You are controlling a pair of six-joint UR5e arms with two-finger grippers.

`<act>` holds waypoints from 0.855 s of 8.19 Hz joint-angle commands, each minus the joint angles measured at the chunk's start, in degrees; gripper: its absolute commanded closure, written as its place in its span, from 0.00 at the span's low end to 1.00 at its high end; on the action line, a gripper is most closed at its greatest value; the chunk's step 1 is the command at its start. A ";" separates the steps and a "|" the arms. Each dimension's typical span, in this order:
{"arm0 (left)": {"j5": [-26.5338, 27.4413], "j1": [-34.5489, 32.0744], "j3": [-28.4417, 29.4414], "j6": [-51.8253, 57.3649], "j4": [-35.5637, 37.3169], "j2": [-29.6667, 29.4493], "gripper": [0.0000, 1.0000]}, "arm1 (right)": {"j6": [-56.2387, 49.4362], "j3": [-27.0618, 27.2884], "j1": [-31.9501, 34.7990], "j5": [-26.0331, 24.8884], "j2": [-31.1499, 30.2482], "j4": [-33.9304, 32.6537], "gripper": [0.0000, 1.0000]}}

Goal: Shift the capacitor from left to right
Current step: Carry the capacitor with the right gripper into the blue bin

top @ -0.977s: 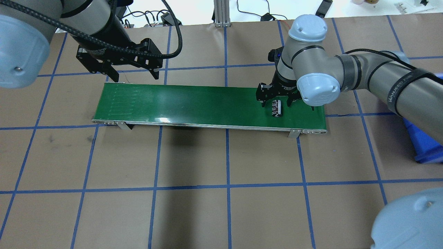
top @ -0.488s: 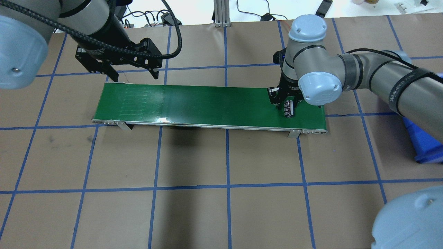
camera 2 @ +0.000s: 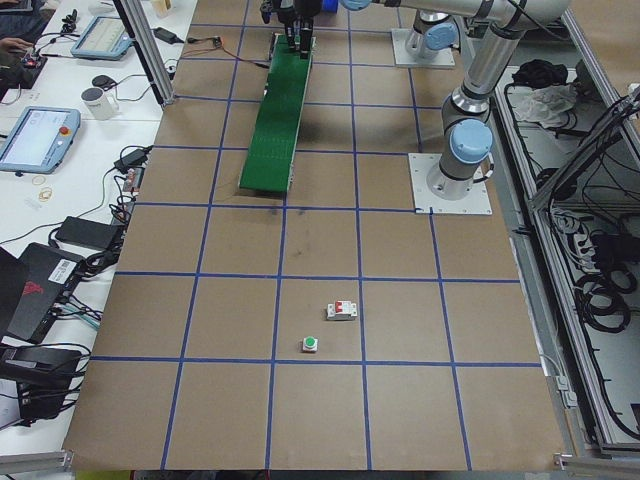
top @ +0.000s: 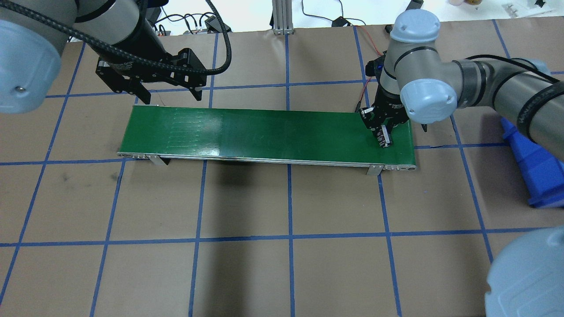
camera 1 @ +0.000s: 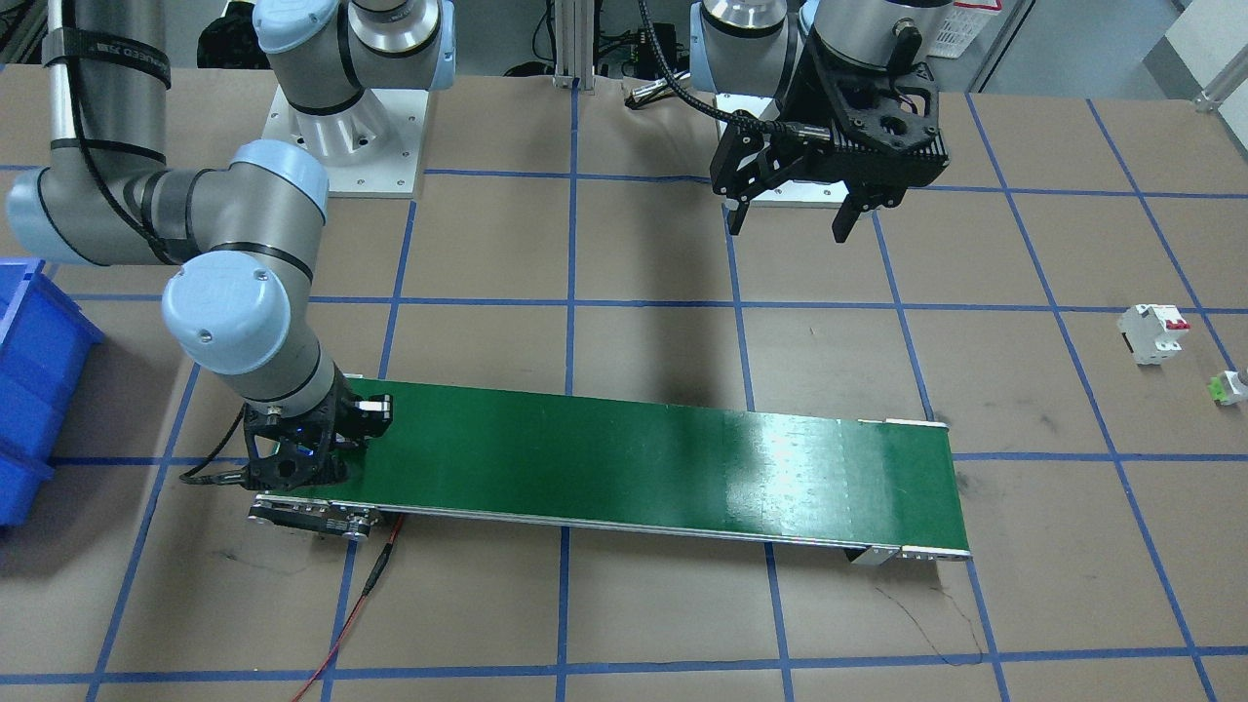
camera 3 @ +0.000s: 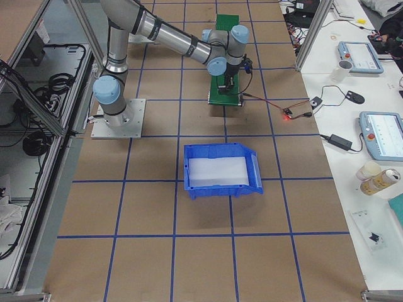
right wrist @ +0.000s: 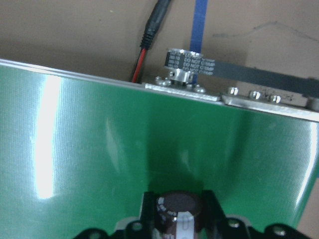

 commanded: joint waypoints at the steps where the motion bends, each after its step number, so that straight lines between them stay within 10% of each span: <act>1: -0.10 0.00 0.00 0.00 0.00 0.09 0.00 | -5.63 -6.68 -2.37 -0.81 -0.62 7.50 0.80; 7: -0.10 0.00 -0.09 0.00 -0.09 0.09 0.00 | -47.32 -11.54 -22.30 -3.10 -6.59 7.64 0.79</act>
